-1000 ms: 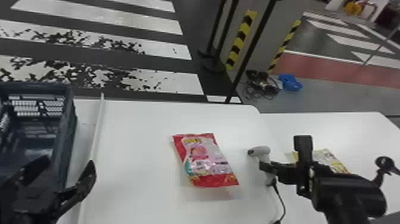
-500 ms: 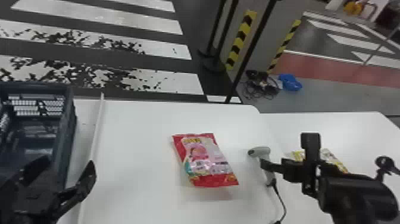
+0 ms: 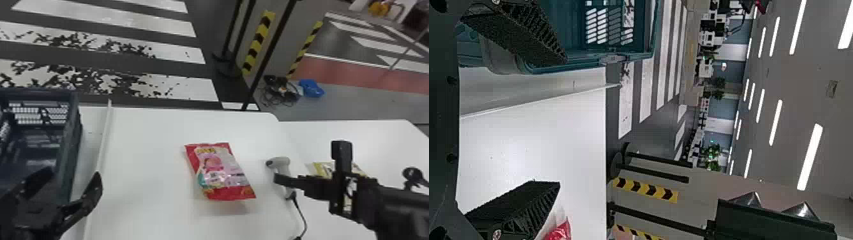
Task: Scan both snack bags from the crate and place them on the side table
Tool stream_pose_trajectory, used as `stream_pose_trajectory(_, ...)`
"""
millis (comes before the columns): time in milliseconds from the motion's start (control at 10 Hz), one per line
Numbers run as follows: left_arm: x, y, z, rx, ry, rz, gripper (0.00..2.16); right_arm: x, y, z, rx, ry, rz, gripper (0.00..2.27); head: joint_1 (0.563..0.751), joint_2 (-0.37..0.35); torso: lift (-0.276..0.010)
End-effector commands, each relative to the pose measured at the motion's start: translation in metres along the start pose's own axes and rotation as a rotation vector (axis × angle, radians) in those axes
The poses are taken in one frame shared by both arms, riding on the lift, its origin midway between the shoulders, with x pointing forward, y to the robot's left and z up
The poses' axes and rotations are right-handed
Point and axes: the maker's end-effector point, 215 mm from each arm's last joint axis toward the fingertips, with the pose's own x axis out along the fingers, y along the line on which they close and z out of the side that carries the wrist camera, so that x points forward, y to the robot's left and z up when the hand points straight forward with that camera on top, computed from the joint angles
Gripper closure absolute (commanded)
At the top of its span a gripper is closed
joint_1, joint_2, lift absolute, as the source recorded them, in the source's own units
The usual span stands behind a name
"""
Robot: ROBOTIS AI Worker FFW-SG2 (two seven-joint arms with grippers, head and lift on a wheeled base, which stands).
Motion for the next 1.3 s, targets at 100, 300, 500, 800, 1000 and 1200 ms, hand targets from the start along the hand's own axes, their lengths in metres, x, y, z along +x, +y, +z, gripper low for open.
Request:
stream_pose_trajectory(100, 0.001, 0.000, 0.000, 0.001, 0.002, -0.002, 0.07, -0.004, 0.036, -0.016, 0.083, 0.061, 0.125, 0.08, 0.695, -0.350, -0.095)
stream_pose_trajectory(300, 0.002, -0.002, 0.002, 0.004, -0.002, -0.005, 0.07, 0.000, 0.059, -0.017, 0.116, 0.090, 0.202, 0.08, 0.695, -0.350, -0.095)
stream_pose_trajectory(500, 0.002, -0.003, 0.002, 0.003, -0.002, -0.007, 0.07, 0.019, 0.064, -0.021, 0.130, 0.130, 0.219, 0.08, 0.695, -0.329, -0.095)
stream_pose_trajectory(800, 0.002, -0.002, 0.000, 0.003, 0.001, -0.006, 0.07, 0.046, 0.066, -0.030, 0.106, 0.164, 0.228, 0.08, 0.695, -0.308, -0.095)
stream_pose_trajectory(1000, 0.002, -0.002, 0.001, 0.003, 0.000, -0.006, 0.07, 0.062, 0.066, -0.031, 0.078, 0.175, 0.220, 0.08, 0.695, -0.299, -0.095)
stream_pose_trajectory(1200, 0.002, -0.001, -0.001, 0.001, 0.004, -0.004, 0.07, 0.070, 0.070, -0.037, 0.063, 0.198, 0.220, 0.08, 0.695, -0.292, -0.095)
